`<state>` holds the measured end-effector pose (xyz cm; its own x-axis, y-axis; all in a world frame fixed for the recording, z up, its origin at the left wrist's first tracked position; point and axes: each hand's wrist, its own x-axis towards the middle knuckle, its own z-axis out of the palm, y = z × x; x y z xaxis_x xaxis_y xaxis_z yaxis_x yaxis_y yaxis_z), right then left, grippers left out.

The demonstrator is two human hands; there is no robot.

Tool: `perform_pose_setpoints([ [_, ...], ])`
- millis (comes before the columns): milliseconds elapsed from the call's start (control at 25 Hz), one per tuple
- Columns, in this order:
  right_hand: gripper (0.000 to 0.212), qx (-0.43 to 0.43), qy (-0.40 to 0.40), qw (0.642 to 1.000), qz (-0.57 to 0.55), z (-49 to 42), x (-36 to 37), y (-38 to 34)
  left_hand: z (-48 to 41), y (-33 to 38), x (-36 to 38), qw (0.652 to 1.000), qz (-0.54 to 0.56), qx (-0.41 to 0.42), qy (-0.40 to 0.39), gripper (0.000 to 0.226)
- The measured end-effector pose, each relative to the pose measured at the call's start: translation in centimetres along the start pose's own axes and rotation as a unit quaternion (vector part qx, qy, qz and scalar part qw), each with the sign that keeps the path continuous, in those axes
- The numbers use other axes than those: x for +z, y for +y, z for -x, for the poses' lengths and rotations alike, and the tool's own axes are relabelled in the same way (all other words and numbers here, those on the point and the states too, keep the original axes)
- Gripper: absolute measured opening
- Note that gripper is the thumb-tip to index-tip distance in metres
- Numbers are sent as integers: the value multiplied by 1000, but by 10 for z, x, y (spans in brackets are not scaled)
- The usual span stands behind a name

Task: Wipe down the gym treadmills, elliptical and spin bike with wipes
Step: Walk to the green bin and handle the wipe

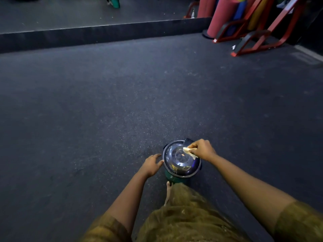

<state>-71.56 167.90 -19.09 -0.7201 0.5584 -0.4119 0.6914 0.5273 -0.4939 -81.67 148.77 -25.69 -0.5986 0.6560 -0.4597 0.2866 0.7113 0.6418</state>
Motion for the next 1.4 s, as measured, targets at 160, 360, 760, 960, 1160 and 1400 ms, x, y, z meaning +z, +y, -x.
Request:
perform_pose_setpoints([
  [160, 19, 24, -8, 1000, -13, -15, 8, 8, -21, -18, 19, 973, 200, -104, 45, 43],
  [360, 21, 74, -4, 995, -60, -74, 45, 34, -88, -53, 56, 882, 389, -253, 78, 37],
  [760, 21, 137, 7, 978, -156, -176, 159, 168, -228, -111, 207, 742, 539, -398, 28, 49],
  [960, 20, 158, 4, 973, -166, -174, 161, 209, -247, -102, 228, 643, 648, -406, 46, 67],
  [1160, 21, 156, 32, 970, -184, -168, 130, 207, -243, -82, 207, 662, 615, -421, 74, 47],
  [1400, 21, 122, 55, 968, -214, -145, 65, 179, -234, -18, 136, 726, 603, -324, 64, 6],
])
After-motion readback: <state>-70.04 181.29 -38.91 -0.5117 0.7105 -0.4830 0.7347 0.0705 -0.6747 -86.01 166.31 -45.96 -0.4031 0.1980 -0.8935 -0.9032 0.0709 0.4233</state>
